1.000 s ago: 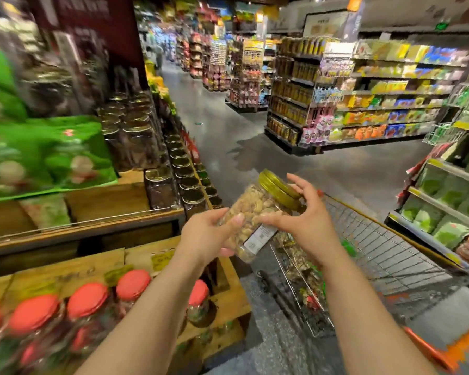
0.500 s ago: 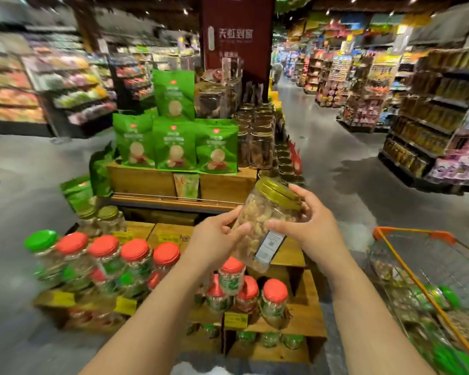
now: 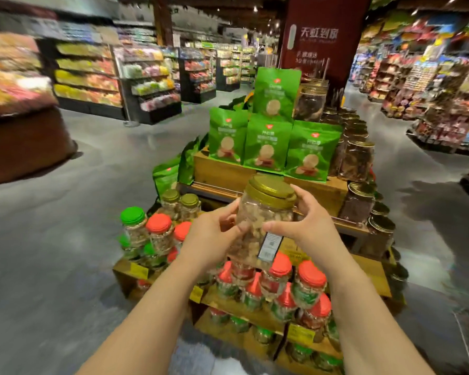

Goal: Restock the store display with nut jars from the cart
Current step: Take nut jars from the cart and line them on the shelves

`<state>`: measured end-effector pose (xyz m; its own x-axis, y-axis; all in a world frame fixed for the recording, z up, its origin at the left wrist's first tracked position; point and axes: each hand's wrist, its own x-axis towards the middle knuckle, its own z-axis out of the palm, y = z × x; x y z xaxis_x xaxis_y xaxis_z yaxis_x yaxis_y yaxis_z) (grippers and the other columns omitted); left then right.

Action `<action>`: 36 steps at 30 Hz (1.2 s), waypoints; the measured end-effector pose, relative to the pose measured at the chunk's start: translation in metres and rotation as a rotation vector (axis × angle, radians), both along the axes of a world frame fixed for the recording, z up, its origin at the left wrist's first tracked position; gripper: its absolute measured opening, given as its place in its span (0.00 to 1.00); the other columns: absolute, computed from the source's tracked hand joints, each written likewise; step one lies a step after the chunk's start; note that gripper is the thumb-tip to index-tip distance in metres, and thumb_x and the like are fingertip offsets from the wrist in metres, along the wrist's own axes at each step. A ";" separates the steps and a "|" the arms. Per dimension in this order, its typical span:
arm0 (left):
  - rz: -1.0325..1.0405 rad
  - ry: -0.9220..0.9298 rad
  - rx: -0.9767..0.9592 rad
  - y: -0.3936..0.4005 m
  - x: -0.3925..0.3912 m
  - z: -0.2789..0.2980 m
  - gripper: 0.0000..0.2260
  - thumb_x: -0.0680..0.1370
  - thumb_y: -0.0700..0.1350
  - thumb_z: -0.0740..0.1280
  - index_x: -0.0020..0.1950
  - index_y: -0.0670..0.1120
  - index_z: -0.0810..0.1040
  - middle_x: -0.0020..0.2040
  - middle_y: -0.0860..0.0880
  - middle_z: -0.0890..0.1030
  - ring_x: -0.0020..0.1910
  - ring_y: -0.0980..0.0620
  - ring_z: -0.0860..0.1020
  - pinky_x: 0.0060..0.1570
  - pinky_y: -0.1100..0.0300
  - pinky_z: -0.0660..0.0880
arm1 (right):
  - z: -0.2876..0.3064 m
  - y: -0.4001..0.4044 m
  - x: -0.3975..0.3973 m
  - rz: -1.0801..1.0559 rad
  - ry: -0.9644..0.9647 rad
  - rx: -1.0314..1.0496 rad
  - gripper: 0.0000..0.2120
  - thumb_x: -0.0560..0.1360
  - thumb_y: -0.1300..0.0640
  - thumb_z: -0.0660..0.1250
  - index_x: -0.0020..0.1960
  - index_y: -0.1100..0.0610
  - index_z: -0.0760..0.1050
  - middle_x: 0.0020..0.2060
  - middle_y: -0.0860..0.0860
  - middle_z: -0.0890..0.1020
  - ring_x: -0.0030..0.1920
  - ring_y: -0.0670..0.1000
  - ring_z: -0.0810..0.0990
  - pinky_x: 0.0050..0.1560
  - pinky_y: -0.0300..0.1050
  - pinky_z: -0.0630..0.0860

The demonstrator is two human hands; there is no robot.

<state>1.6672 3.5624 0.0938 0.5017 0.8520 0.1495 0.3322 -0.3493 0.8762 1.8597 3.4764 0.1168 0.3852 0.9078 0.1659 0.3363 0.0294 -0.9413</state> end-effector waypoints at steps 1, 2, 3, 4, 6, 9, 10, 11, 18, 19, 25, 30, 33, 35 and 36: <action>0.001 0.004 0.006 0.015 -0.016 0.000 0.28 0.79 0.51 0.72 0.76 0.64 0.68 0.61 0.57 0.83 0.61 0.65 0.78 0.56 0.66 0.77 | 0.000 0.015 -0.016 0.004 -0.014 0.002 0.49 0.61 0.51 0.85 0.77 0.47 0.66 0.64 0.38 0.77 0.65 0.39 0.75 0.64 0.44 0.75; -0.002 0.007 0.017 0.028 -0.029 0.001 0.29 0.79 0.50 0.73 0.77 0.64 0.67 0.61 0.58 0.83 0.58 0.69 0.77 0.52 0.72 0.75 | 0.000 0.029 -0.029 0.006 -0.031 -0.005 0.50 0.61 0.49 0.85 0.78 0.46 0.65 0.66 0.39 0.77 0.67 0.41 0.75 0.64 0.44 0.75; -0.005 0.011 0.024 0.043 -0.044 0.001 0.29 0.79 0.50 0.73 0.77 0.64 0.67 0.61 0.60 0.82 0.56 0.71 0.76 0.47 0.77 0.72 | -0.002 0.045 -0.042 0.004 -0.040 -0.014 0.52 0.59 0.47 0.86 0.78 0.45 0.65 0.69 0.41 0.76 0.69 0.44 0.74 0.66 0.46 0.74; -0.007 0.016 0.030 0.056 -0.057 0.002 0.29 0.79 0.50 0.73 0.77 0.64 0.67 0.60 0.61 0.80 0.55 0.72 0.76 0.45 0.79 0.71 | -0.003 0.058 -0.054 0.008 -0.031 -0.018 0.53 0.58 0.45 0.86 0.78 0.44 0.64 0.71 0.43 0.75 0.70 0.46 0.73 0.68 0.49 0.74; -0.020 0.004 0.003 0.080 -0.079 0.004 0.30 0.78 0.49 0.74 0.77 0.64 0.67 0.62 0.61 0.80 0.60 0.65 0.77 0.51 0.75 0.74 | -0.004 0.081 -0.075 0.021 0.003 -0.022 0.54 0.58 0.45 0.86 0.79 0.42 0.64 0.72 0.46 0.74 0.72 0.48 0.72 0.69 0.51 0.73; -0.047 -0.023 -0.058 0.115 -0.103 0.005 0.31 0.77 0.46 0.75 0.77 0.61 0.68 0.62 0.55 0.83 0.62 0.59 0.79 0.57 0.67 0.77 | -0.003 0.108 -0.102 0.001 0.006 -0.044 0.53 0.61 0.48 0.85 0.80 0.42 0.62 0.68 0.44 0.76 0.69 0.44 0.70 0.70 0.54 0.73; -0.054 -0.026 -0.071 0.124 -0.107 0.004 0.31 0.77 0.45 0.75 0.77 0.60 0.69 0.62 0.55 0.83 0.61 0.59 0.79 0.54 0.72 0.76 | -0.002 0.115 -0.107 -0.008 0.004 -0.057 0.53 0.62 0.50 0.85 0.80 0.42 0.61 0.66 0.43 0.76 0.68 0.42 0.69 0.70 0.54 0.73; -0.065 -0.028 -0.087 0.133 -0.111 0.004 0.32 0.77 0.44 0.76 0.77 0.60 0.69 0.61 0.54 0.83 0.60 0.61 0.79 0.50 0.76 0.74 | -0.002 0.123 -0.112 -0.019 0.009 -0.070 0.53 0.63 0.52 0.84 0.81 0.43 0.60 0.67 0.44 0.76 0.68 0.42 0.68 0.70 0.55 0.72; -0.100 -0.153 -0.300 0.195 -0.099 -0.011 0.30 0.67 0.44 0.68 0.63 0.73 0.76 0.65 0.53 0.82 0.68 0.53 0.75 0.59 0.54 0.77 | -0.006 0.179 -0.108 -0.043 0.090 -0.111 0.53 0.67 0.55 0.82 0.82 0.43 0.55 0.65 0.37 0.71 0.68 0.40 0.67 0.67 0.55 0.75; -0.114 -0.167 -0.323 0.205 -0.094 -0.012 0.30 0.66 0.44 0.67 0.62 0.73 0.77 0.65 0.53 0.82 0.69 0.51 0.76 0.62 0.50 0.77 | -0.008 0.187 -0.104 -0.050 0.122 -0.103 0.50 0.69 0.52 0.81 0.82 0.42 0.55 0.62 0.33 0.72 0.66 0.39 0.71 0.64 0.54 0.78; -0.107 -0.126 -0.287 0.271 -0.053 -0.018 0.36 0.65 0.42 0.66 0.73 0.61 0.74 0.64 0.54 0.82 0.69 0.57 0.75 0.62 0.52 0.76 | -0.021 0.260 -0.070 -0.122 0.296 -0.067 0.29 0.81 0.37 0.61 0.79 0.41 0.62 0.68 0.40 0.76 0.60 0.43 0.79 0.60 0.58 0.79; -0.090 -0.088 -0.284 0.334 -0.010 -0.020 0.33 0.75 0.29 0.63 0.76 0.54 0.71 0.66 0.53 0.81 0.51 0.67 0.69 0.54 0.55 0.78 | -0.040 0.337 -0.026 -0.143 0.320 -0.098 0.38 0.69 0.24 0.60 0.76 0.38 0.66 0.72 0.44 0.75 0.67 0.52 0.77 0.62 0.63 0.78; -0.038 -0.052 -0.285 0.374 0.016 -0.032 0.32 0.75 0.30 0.64 0.76 0.53 0.72 0.65 0.54 0.81 0.43 0.70 0.71 0.52 0.55 0.79 | -0.055 0.380 -0.001 -0.129 0.371 -0.130 0.31 0.77 0.30 0.59 0.78 0.40 0.64 0.70 0.45 0.75 0.63 0.51 0.80 0.54 0.55 0.80; -0.040 -0.040 -0.296 0.395 0.030 -0.044 0.32 0.75 0.30 0.65 0.77 0.52 0.71 0.65 0.55 0.80 0.51 0.67 0.75 0.53 0.65 0.76 | -0.068 0.404 0.012 -0.154 0.386 -0.166 0.33 0.78 0.31 0.61 0.79 0.43 0.62 0.71 0.46 0.74 0.62 0.50 0.80 0.56 0.59 0.81; -0.041 -0.039 -0.315 0.405 0.037 -0.053 0.32 0.75 0.29 0.65 0.76 0.52 0.71 0.64 0.57 0.80 0.52 0.68 0.76 0.51 0.70 0.73 | -0.076 0.416 0.019 -0.164 0.401 -0.196 0.37 0.74 0.28 0.62 0.79 0.43 0.63 0.71 0.46 0.74 0.63 0.50 0.80 0.60 0.61 0.80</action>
<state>1.7042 3.9674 0.0413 0.5354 0.8389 -0.0981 0.2871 -0.0715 0.9552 1.8784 3.8924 0.0408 0.5247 0.8291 -0.1930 -0.0691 -0.1845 -0.9804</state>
